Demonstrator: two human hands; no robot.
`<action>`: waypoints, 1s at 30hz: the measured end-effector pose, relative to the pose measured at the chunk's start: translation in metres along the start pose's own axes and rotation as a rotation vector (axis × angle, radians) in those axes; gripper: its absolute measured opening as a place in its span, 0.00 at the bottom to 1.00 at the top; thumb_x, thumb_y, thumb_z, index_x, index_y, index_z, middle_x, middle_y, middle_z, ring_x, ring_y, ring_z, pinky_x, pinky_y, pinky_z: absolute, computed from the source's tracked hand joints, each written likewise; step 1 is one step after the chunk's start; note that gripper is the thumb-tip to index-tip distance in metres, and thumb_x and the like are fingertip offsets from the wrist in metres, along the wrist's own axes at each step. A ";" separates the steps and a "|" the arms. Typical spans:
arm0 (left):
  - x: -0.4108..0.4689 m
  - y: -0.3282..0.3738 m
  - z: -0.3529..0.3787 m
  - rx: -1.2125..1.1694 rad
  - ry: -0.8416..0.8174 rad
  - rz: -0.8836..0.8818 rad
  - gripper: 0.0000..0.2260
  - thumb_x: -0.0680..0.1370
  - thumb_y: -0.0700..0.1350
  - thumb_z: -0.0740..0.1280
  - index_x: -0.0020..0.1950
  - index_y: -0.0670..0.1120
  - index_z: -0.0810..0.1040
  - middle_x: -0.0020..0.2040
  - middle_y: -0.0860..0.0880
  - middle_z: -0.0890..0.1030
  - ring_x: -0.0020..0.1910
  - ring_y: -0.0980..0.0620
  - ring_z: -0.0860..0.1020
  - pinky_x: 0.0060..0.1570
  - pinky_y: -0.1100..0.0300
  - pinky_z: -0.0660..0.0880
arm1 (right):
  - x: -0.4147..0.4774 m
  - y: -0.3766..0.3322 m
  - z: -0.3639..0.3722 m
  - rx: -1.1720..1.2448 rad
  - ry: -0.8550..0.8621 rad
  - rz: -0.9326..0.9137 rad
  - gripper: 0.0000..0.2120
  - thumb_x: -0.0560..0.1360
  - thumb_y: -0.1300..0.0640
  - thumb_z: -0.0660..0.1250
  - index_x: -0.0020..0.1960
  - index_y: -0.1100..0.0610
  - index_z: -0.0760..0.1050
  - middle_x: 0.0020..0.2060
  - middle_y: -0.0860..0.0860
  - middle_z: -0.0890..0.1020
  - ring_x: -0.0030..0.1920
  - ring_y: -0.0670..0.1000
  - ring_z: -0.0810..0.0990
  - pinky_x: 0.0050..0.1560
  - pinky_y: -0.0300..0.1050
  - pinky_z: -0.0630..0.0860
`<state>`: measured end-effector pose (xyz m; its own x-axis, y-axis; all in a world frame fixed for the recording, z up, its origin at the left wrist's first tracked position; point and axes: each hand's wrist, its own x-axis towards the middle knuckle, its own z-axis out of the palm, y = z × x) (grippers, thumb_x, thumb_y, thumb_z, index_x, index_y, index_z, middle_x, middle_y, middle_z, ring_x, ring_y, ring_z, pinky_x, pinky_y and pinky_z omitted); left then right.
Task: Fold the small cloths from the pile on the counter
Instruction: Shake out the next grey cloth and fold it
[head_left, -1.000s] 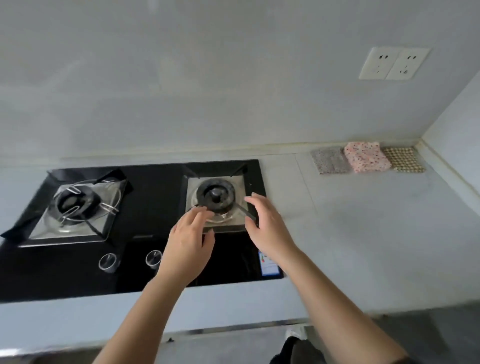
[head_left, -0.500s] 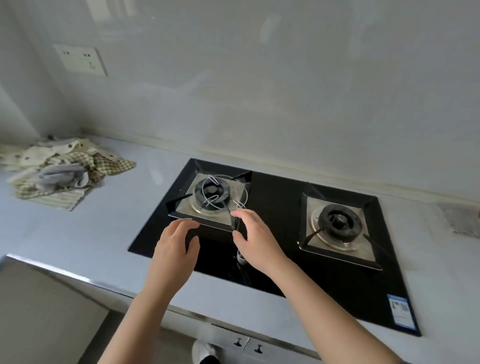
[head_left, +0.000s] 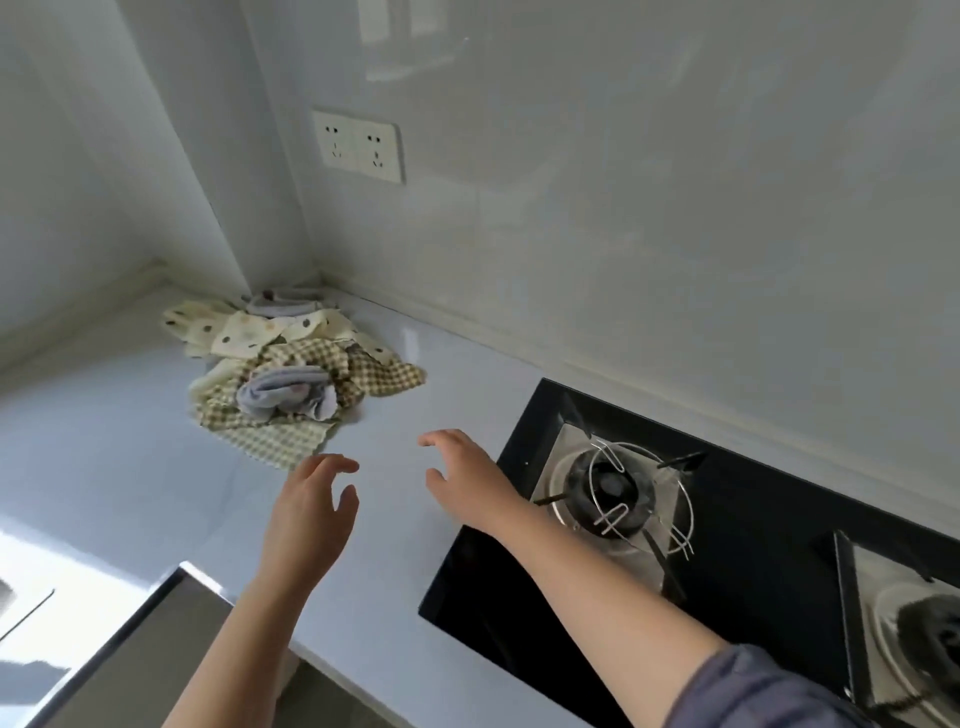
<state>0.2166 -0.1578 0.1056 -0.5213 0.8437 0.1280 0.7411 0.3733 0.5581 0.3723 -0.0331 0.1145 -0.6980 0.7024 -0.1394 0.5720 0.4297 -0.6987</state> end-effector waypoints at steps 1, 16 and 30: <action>0.014 -0.014 -0.002 0.018 -0.009 -0.002 0.12 0.74 0.36 0.69 0.56 0.45 0.79 0.58 0.46 0.79 0.53 0.43 0.77 0.51 0.51 0.74 | 0.015 -0.005 0.006 -0.005 -0.011 0.009 0.21 0.79 0.60 0.58 0.72 0.55 0.66 0.71 0.50 0.68 0.70 0.50 0.68 0.70 0.47 0.66; 0.225 -0.162 -0.028 0.171 -0.203 -0.109 0.21 0.72 0.62 0.70 0.45 0.45 0.73 0.41 0.48 0.77 0.40 0.46 0.75 0.36 0.56 0.66 | 0.182 -0.079 0.110 0.071 0.009 0.269 0.17 0.80 0.57 0.60 0.68 0.53 0.70 0.67 0.50 0.71 0.66 0.50 0.71 0.63 0.42 0.68; 0.188 -0.117 0.063 -0.714 -0.546 0.275 0.10 0.68 0.40 0.64 0.49 0.45 0.76 0.43 0.50 0.80 0.42 0.54 0.78 0.40 0.63 0.74 | 0.147 0.002 0.107 0.826 0.556 0.230 0.13 0.74 0.67 0.71 0.53 0.51 0.76 0.45 0.46 0.85 0.49 0.47 0.83 0.49 0.41 0.80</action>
<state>0.0586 -0.0180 0.0127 0.0384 0.9988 0.0287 0.2789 -0.0383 0.9595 0.2252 0.0102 0.0179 -0.1900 0.9728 -0.1329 0.0445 -0.1266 -0.9909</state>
